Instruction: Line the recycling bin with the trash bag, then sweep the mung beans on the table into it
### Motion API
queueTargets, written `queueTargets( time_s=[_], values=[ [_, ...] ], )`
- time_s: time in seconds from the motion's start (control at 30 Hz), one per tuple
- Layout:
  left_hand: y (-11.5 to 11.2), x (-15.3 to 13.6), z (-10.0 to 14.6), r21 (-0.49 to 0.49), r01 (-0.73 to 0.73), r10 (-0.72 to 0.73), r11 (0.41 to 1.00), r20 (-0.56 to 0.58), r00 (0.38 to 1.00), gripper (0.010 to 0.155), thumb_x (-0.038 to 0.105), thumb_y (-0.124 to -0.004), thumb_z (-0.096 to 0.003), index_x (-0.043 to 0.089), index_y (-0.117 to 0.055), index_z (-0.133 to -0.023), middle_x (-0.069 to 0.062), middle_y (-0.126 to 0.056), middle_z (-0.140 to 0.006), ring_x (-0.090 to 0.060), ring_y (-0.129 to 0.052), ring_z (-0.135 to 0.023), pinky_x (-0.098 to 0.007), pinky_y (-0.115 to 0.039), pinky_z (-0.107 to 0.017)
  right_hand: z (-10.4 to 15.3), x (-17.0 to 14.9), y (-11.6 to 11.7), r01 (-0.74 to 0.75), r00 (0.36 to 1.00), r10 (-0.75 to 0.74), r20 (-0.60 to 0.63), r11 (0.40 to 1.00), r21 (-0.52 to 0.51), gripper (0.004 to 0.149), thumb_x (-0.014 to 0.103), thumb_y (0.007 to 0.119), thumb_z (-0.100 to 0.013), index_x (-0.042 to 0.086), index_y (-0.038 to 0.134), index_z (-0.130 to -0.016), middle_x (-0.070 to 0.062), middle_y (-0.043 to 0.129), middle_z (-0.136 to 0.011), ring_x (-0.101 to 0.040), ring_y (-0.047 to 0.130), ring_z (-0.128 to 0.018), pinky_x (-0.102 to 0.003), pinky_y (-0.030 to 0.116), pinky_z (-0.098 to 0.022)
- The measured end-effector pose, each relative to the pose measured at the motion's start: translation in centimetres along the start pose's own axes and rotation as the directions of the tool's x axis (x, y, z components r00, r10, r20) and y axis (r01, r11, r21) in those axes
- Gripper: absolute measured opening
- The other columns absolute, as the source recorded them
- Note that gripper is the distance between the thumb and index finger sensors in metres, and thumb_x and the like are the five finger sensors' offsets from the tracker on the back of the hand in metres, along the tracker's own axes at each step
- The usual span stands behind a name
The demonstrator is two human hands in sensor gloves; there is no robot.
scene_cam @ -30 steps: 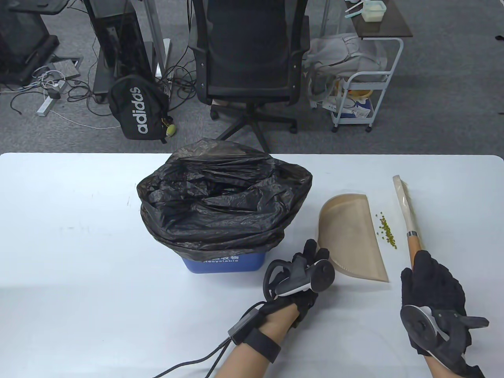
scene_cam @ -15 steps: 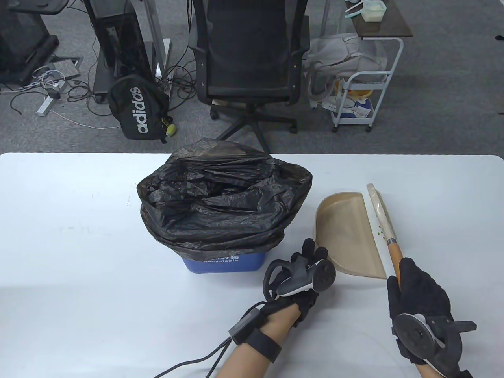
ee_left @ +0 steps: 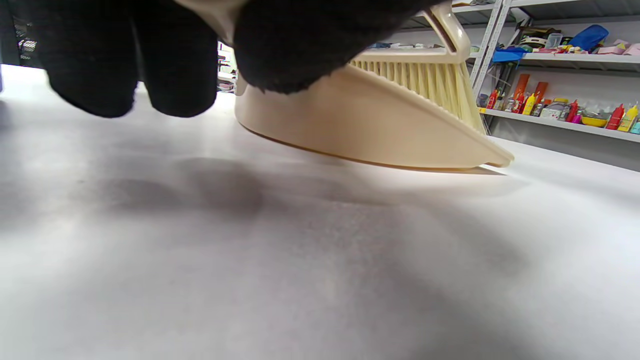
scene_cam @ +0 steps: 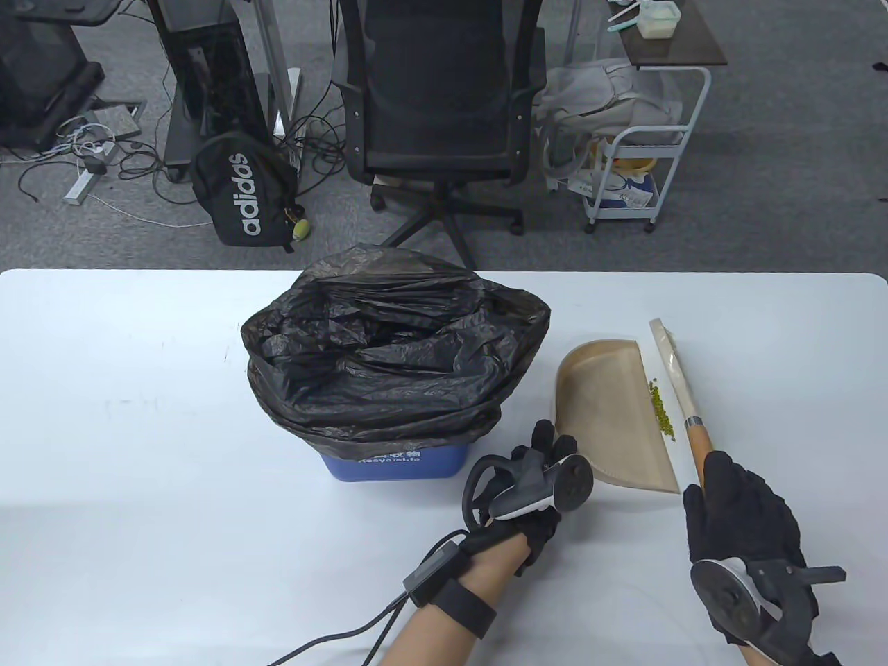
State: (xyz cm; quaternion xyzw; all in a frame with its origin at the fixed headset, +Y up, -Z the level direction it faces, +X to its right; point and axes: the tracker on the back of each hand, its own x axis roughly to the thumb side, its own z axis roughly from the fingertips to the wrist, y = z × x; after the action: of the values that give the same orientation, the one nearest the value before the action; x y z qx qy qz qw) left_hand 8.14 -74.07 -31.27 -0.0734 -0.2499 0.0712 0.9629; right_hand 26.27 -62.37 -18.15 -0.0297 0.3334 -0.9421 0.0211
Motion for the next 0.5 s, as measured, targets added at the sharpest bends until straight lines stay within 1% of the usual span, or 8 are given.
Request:
queueTargets(
  time_s=[0.13, 0.2, 0.27, 0.3, 0.43, 0.5],
  values=[
    [0.0, 0.0, 0.0, 0.000, 0.001, -0.001, 1.000, -0.001, 1.000, 0.071, 0.000, -0.083, -0.0470, 0.006, -0.055, -0.112, -0.034, -0.045, -0.117, -0.065, -0.083, -0.089, -0.076, -0.081, -0.055, 0.0, 0.0, 0.3, 0.052, 0.998, -0.053, 0.026, 0.998, 0.031, 0.055, 0.029, 0.086, -0.045, -0.006, 0.087, -0.088, -0.030, 0.101, -0.068, -0.050, 0.105, -0.058, -0.061, 0.086, -0.041],
    [-0.1, -0.1, 0.0, 0.002, 0.004, -0.004, 1.000, -0.002, 1.000, 0.071, 0.000, -0.083, -0.0469, 0.007, -0.055, -0.112, -0.034, -0.045, -0.117, -0.065, -0.084, -0.089, -0.077, -0.081, -0.055, -0.2, 0.2, 0.1, 0.054, 0.995, -0.058, 0.080, 0.997, 0.047, 0.055, 0.028, 0.086, -0.045, -0.006, 0.087, -0.088, -0.030, 0.101, -0.068, -0.051, 0.105, -0.058, -0.062, 0.086, -0.041],
    [-0.1, -0.1, 0.0, 0.003, -0.001, 0.001, 1.000, -0.003, 1.000, 0.072, 0.000, -0.083, -0.0469, 0.007, -0.055, -0.112, -0.034, -0.045, -0.117, -0.064, -0.084, -0.089, -0.077, -0.081, -0.055, -0.4, 0.3, -0.1, 0.082, 0.992, -0.088, 0.095, 0.995, 0.060, 0.055, 0.027, 0.086, -0.044, -0.006, 0.087, -0.089, -0.031, 0.101, -0.069, -0.051, 0.105, -0.059, -0.063, 0.086, -0.042],
    [-0.1, -0.2, 0.0, 0.003, -0.005, 0.005, 1.000, -0.004, 1.000, 0.071, 0.000, -0.083, -0.0470, 0.007, -0.055, -0.112, -0.034, -0.045, -0.117, -0.064, -0.084, -0.089, -0.077, -0.081, -0.055, -0.5, 0.4, -0.3, 0.087, 0.988, -0.094, 0.122, 0.994, 0.067, 0.055, 0.026, 0.086, -0.044, -0.006, 0.087, -0.089, -0.031, 0.100, -0.069, -0.052, 0.104, -0.059, -0.063, 0.085, -0.042],
    [-0.1, -0.2, 0.0, 0.003, -0.002, 0.002, 1.000, -0.004, 1.000, 0.072, 0.000, -0.083, -0.0470, 0.007, -0.055, -0.112, -0.034, -0.045, -0.117, -0.065, -0.084, -0.089, -0.077, -0.081, -0.054, -0.5, 0.5, -1.0, 0.082, 0.978, -0.092, 0.188, 0.995, 0.063, 0.055, 0.026, 0.086, -0.044, -0.005, 0.086, -0.089, -0.031, 0.100, -0.070, -0.051, 0.105, -0.060, -0.062, 0.086, -0.043],
    [-0.1, -0.2, 0.0, 0.005, 0.000, 0.000, 1.000, -0.004, 1.000, 0.072, 0.000, -0.083, -0.0468, 0.008, -0.055, -0.112, -0.034, -0.045, -0.117, -0.064, -0.085, -0.089, -0.077, -0.082, -0.054, -0.4, 0.3, -1.5, 0.106, 0.973, -0.111, 0.200, 0.994, 0.038, 0.055, 0.026, 0.086, -0.043, -0.004, 0.086, -0.089, -0.030, 0.100, -0.070, -0.051, 0.105, -0.060, -0.062, 0.086, -0.043]
  ],
)
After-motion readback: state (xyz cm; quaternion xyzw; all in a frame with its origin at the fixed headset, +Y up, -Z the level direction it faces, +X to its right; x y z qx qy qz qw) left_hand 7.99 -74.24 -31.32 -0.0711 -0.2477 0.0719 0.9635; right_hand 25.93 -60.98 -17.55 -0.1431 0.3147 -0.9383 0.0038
